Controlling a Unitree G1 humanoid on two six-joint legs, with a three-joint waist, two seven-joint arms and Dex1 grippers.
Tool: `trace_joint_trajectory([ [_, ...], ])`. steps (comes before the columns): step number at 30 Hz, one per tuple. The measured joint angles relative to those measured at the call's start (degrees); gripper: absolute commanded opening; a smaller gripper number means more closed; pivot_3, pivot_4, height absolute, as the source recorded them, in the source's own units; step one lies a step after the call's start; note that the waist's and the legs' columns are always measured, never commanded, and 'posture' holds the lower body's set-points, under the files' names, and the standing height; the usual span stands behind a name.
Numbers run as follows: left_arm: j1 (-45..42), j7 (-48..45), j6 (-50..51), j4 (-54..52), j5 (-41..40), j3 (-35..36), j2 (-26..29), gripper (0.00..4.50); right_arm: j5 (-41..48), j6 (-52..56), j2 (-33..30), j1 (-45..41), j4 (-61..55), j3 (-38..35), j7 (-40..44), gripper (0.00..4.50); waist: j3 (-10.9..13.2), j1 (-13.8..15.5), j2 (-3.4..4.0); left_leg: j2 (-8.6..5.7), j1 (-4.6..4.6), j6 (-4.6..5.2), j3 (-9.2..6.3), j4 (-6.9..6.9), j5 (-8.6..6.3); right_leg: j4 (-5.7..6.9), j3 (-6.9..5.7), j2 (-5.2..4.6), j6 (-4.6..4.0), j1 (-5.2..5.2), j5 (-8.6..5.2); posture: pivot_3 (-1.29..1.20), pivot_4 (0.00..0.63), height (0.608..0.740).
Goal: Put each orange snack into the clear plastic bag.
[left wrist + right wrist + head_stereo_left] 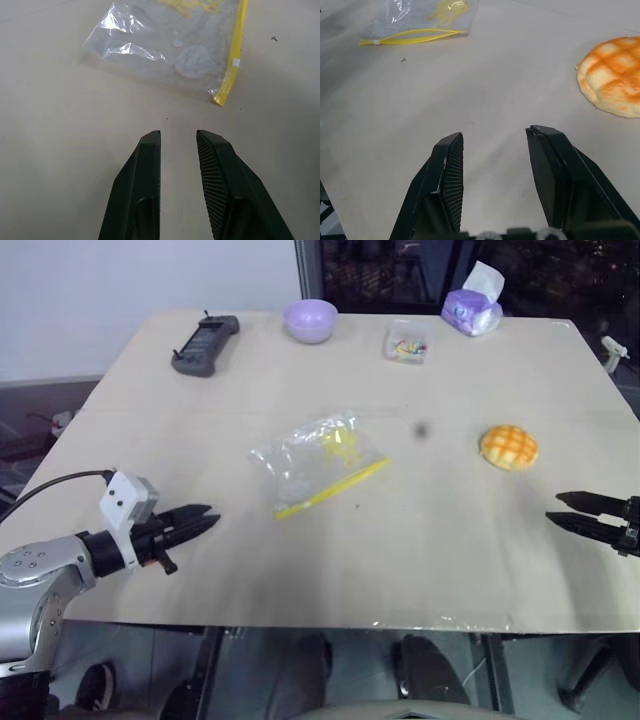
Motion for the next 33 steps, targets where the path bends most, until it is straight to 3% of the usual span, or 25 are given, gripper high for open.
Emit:
trace_joint_trajectory([
  [21, -1.1, 0.7, -1.3, 0.2, 0.7, -2.0, -0.3, 1.19, 0.5, 1.3, 0.0, -0.5, -2.2, 0.0, -1.3, 2.18, 0.0, 0.0, 0.0, 0.0, 0.0, 0.0, 0.0, 0.0, 0.0, 0.0, 0.0, 0.0, 0.0, 0.0, 0.0, 0.0, 0.15, 0.74],
  [30, -5.7, 4.9, -1.6, 0.6, 2.9, -5.1, -2.6, 1.19, 0.9, 2.2, 0.0, -0.5, -2.7, 0.0, -1.8, 2.18, 0.0, 0.1, 0.0, -0.01, -0.01, 0.0, -0.01, 0.01, 0.0, 0.01, -0.01, 0.0, 0.0, 0.0, 0.0, 0.0, 0.15, 0.74],
  [33, -7.7, 7.3, 3.1, 0.6, 0.9, -5.6, -4.7, 2.01, 1.0, 2.3, 0.1, -0.7, -3.3, 0.1, -2.5, 2.18, 0.0, 0.1, 0.0, -0.01, -0.02, 0.0, -0.01, 0.01, 0.0, 0.0, -0.01, 0.0, 0.01, 0.0, 0.0, 0.0, 0.15, 0.74],
])
